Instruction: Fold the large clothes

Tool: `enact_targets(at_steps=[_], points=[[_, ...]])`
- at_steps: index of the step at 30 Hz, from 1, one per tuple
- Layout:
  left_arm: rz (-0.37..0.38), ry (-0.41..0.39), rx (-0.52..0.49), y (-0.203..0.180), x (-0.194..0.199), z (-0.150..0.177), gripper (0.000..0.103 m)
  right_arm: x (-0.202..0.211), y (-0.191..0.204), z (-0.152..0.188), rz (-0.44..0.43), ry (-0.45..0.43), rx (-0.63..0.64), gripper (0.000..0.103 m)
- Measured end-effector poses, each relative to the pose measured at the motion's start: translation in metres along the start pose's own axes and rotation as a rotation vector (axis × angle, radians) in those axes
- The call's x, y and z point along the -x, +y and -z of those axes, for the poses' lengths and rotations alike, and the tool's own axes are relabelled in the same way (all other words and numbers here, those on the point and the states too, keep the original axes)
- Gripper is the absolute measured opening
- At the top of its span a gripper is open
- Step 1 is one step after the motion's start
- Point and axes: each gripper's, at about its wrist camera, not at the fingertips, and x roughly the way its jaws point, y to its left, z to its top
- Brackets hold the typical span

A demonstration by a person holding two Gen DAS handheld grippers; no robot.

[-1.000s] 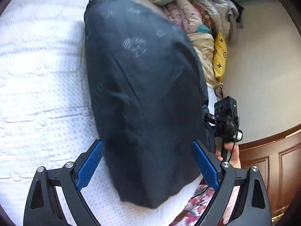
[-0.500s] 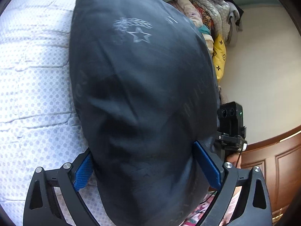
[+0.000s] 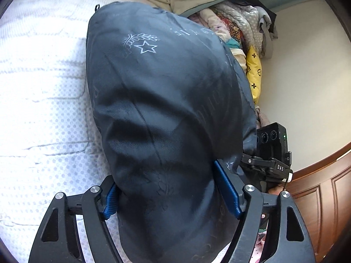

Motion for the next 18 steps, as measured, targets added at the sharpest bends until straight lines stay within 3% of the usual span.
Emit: enact_targets(at_steps=[9, 18], points=[[-0.047, -0.101, -0.053, -0.01, 0.045, -0.006, 0.077, -0.007, 0.044, -0.003, -0.045, -0.033, 0.085, 0.065], [-0.113, -0.235, -0.055, 0.015, 0.105, -0.011, 0.077, -0.049, 0.093, -0.016, -0.131, -0.028, 0.156, 0.064]])
